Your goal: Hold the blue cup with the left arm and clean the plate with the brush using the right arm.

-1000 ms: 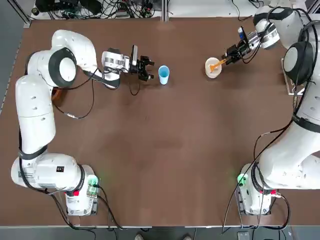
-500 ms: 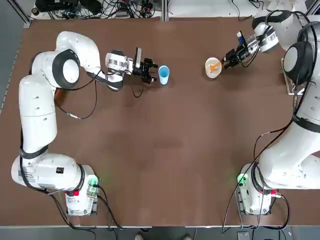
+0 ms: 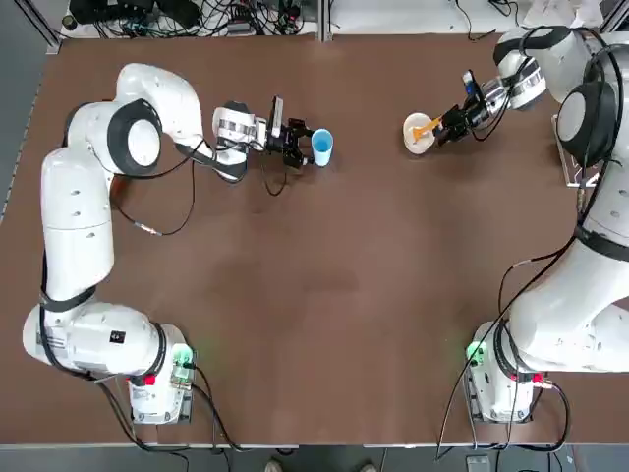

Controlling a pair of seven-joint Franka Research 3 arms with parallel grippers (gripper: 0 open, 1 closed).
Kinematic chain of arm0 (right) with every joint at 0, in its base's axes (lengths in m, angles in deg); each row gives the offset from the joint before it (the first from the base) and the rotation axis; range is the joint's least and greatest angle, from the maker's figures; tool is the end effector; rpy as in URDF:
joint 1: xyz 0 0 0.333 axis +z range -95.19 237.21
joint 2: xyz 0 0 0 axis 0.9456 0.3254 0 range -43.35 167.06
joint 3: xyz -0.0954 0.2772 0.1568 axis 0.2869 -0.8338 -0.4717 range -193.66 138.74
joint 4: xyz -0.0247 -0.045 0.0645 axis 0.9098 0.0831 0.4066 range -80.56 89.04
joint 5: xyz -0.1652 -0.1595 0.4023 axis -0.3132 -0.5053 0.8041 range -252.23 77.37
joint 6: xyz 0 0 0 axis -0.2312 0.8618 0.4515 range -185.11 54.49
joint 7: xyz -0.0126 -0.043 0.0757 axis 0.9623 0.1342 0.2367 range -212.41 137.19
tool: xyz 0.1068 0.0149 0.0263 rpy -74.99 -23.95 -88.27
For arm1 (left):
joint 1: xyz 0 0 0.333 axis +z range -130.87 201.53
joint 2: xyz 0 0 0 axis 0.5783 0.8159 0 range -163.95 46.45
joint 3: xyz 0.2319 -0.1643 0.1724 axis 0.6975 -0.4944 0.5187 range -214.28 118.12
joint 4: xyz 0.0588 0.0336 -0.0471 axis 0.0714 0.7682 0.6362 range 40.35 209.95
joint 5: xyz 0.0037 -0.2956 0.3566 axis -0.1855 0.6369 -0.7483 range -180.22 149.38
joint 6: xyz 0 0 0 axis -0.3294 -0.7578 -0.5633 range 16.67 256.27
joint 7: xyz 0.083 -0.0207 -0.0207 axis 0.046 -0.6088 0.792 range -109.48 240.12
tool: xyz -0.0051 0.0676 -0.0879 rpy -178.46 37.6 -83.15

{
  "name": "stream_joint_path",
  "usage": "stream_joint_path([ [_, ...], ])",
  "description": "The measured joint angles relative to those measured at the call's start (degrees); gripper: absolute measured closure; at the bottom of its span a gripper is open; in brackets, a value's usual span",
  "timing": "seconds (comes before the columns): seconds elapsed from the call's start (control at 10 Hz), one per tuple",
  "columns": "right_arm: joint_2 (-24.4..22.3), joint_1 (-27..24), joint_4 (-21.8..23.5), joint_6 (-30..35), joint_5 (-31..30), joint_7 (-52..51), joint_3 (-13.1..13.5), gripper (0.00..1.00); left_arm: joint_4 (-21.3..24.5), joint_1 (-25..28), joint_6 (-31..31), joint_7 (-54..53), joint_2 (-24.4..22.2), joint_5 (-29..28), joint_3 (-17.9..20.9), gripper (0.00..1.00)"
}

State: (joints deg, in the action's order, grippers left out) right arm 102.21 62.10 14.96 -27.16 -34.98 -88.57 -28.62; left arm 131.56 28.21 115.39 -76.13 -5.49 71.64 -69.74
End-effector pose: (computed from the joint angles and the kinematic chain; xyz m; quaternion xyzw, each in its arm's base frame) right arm 0.6553 -0.0246 0.0998 -0.8838 -0.0791 0.0593 0.4573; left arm 0.5920 -0.3664 0.0378 0.5635 -0.5470 0.3858 0.4841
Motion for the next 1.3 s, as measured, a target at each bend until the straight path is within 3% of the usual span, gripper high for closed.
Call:
stream_joint_path([
  [0.2,-0.67,-0.1,-0.02,0.33,0.01,0.04,0.03,0.29,-0.2,-0.1,0.0,-0.18,0.21,0.87,0.0,0.02],
  [0.5,-1.03,-0.26,-1.01,0.25,0.11,0.12,0.07,0.33,-1.4,-0.85,0.0,-0.34,1.21,1.89,0.0,0.11],
  [0.6,-1.04,-0.35,-1.43,0.24,0.22,0.12,0.07,0.39,-1.67,-1.17,0.01,-0.39,1.45,2.2,0.0,0.11],
  [0.8,-1.04,-0.49,-2.17,0.03,0.37,0.13,0.08,0.4,-1.97,-1.26,0.01,-0.39,1.69,2.33,0.01,0.06],
  [1.3,-1.04,-0.67,-2.62,-2.35,2.47,0.16,0.11,0.4,-3.0,-1.85,0.01,-0.48,2.12,3.11,0.06,0.07],
])
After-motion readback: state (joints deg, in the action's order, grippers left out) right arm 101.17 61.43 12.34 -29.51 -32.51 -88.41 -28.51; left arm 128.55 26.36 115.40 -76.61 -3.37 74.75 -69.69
